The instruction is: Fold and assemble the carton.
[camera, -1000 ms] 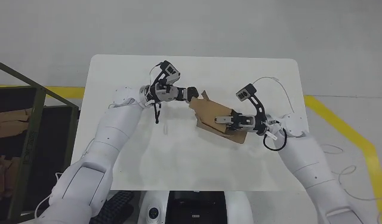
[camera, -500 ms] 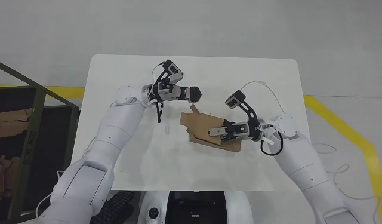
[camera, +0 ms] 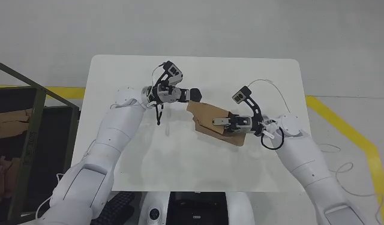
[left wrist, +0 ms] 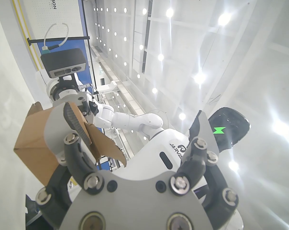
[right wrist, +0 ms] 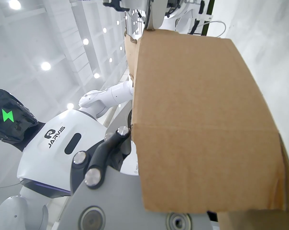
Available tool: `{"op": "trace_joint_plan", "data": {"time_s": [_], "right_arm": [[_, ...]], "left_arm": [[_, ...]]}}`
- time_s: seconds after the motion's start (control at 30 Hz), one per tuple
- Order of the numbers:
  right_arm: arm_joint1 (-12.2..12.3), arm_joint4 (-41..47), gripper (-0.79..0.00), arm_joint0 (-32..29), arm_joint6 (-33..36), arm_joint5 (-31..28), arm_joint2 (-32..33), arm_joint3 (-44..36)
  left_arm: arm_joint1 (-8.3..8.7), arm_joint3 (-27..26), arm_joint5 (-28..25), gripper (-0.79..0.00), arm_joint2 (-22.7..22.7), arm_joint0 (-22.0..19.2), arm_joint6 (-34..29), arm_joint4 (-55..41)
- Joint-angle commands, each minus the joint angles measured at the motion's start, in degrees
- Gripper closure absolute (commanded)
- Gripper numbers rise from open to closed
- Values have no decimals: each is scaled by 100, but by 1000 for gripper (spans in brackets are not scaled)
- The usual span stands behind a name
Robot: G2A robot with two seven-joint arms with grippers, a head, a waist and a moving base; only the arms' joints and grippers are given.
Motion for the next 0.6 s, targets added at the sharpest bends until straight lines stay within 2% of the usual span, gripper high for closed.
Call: {"op": "trace_joint_plan", "data": {"time_s": [0.0, 0.57], "right_arm": [[-2, 17, 0, 5, -43, -13, 23, 10], [-20, 20, 0, -2, -188, -41, 127, 38]], "left_arm": [[-4, -13, 13, -785, 16, 14, -12, -5], [-29, -33, 69, -785, 133, 19, -25, -39]]}}
